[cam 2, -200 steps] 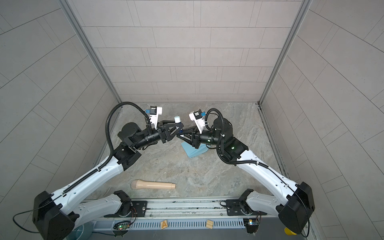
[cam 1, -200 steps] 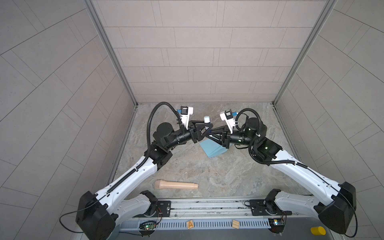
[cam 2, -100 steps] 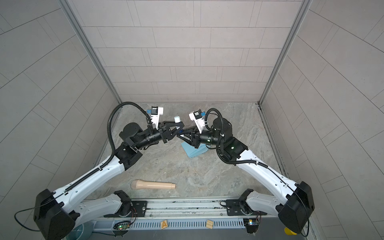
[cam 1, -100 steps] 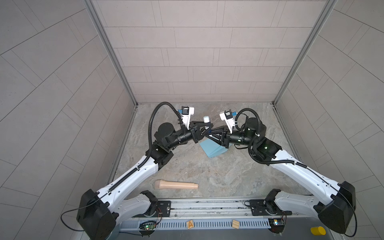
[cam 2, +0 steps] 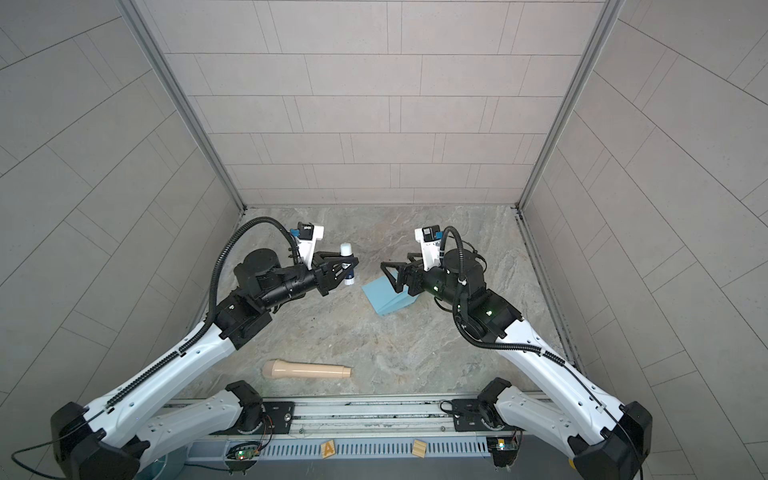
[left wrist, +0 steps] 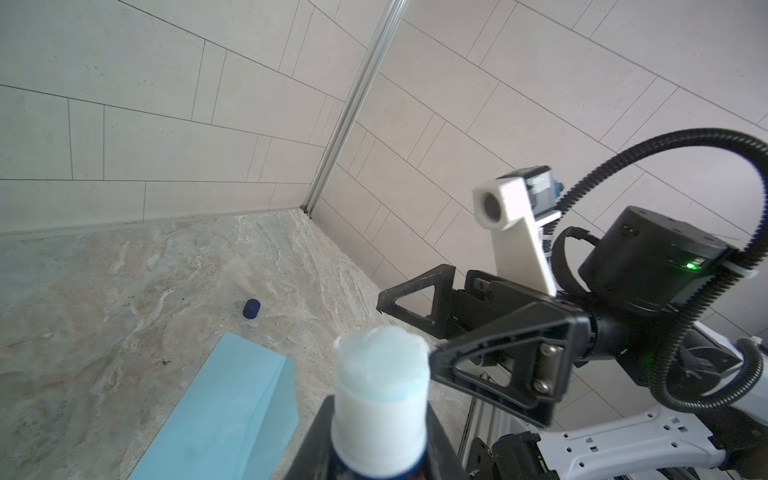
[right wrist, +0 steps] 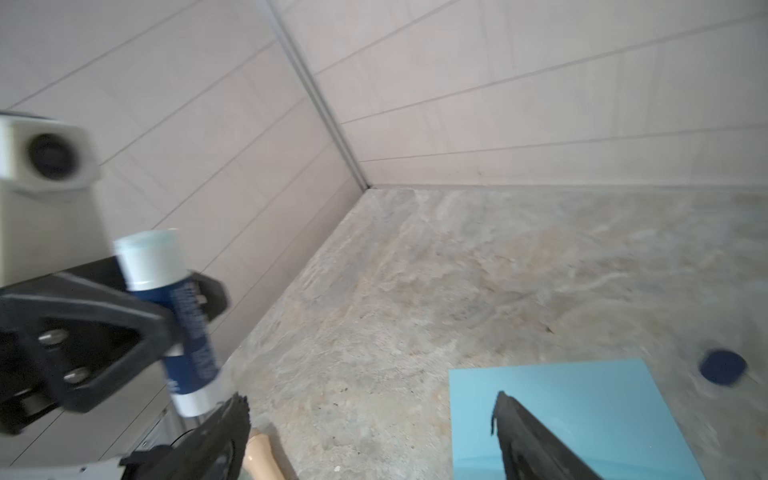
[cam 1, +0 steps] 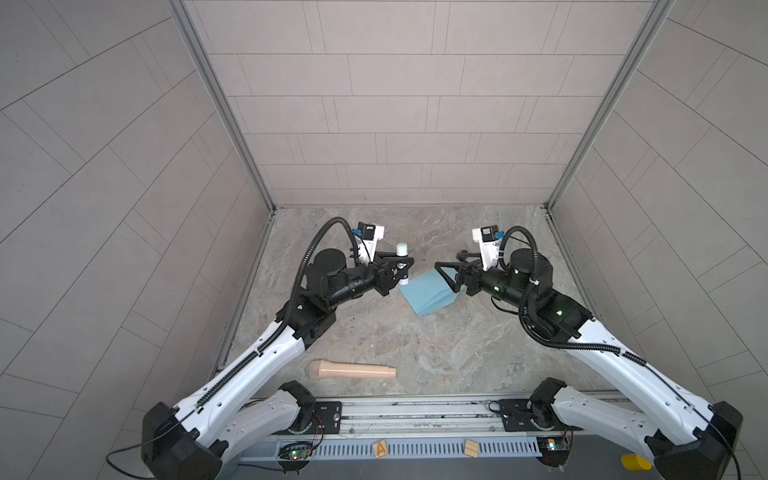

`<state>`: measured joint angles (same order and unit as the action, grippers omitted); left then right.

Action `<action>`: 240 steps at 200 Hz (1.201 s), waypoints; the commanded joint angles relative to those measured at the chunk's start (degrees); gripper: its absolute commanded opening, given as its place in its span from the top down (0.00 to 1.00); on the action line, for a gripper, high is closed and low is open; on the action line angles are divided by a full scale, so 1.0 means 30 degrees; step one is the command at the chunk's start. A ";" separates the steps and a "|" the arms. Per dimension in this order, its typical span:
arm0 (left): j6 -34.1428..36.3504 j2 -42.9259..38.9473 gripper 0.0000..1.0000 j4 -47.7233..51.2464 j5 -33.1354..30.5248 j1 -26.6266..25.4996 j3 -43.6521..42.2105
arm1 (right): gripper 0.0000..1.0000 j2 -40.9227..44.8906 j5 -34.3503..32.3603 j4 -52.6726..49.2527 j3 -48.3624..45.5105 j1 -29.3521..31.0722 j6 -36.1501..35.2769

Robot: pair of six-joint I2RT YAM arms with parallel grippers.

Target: Place the letter into the envelope and seal it

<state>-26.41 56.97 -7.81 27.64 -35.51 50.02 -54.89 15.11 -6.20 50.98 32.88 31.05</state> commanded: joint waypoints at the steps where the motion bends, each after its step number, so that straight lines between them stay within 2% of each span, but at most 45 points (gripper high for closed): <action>1: 0.0976 -0.0244 1.00 0.0554 -0.0224 0.0043 0.0033 | 0.08 0.0025 -0.3149 -0.1489 -0.1231 -0.0869 0.2791; 42: 0.1217 -0.0359 1.00 0.0947 -0.0247 0.0043 -0.0105 | 0.09 -0.0853 -0.3338 -0.1208 -0.3270 -0.2414 0.6625; 76: 0.1177 -0.0453 1.00 0.0935 -0.0248 0.0057 -0.0208 | 0.16 -0.1872 -0.3137 0.0545 -0.4963 -0.2956 0.9614; 99: 0.1156 -0.0477 1.00 0.0922 -0.0233 0.0042 -0.0266 | 0.23 -0.2843 -0.3240 0.1391 -0.5833 -0.2993 1.0792; 121: 0.1135 -0.0553 1.00 0.0951 -0.0283 0.0058 -0.0296 | 0.31 -0.3936 -0.2987 0.2173 -0.6036 -0.2993 1.1251; 169: 0.1130 -0.0559 1.00 0.0983 -0.0299 0.0051 -0.0353 | 0.43 -0.6590 -0.1860 0.3928 -0.5986 -0.3020 1.2415; 206: 0.1187 -0.0536 1.00 0.0970 -0.0336 0.0058 -0.0408 | 0.52 -0.8566 -0.1118 0.4982 -0.5389 -0.3068 1.2415; 240: 0.1201 -0.0535 1.00 0.1019 -0.0368 0.0058 -0.0438 | 0.66 -1.0168 0.0139 0.5256 -0.4592 -0.3393 1.2106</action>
<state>-23.88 56.53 -3.09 26.70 -35.51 49.15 -83.05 12.60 7.53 34.52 23.55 66.54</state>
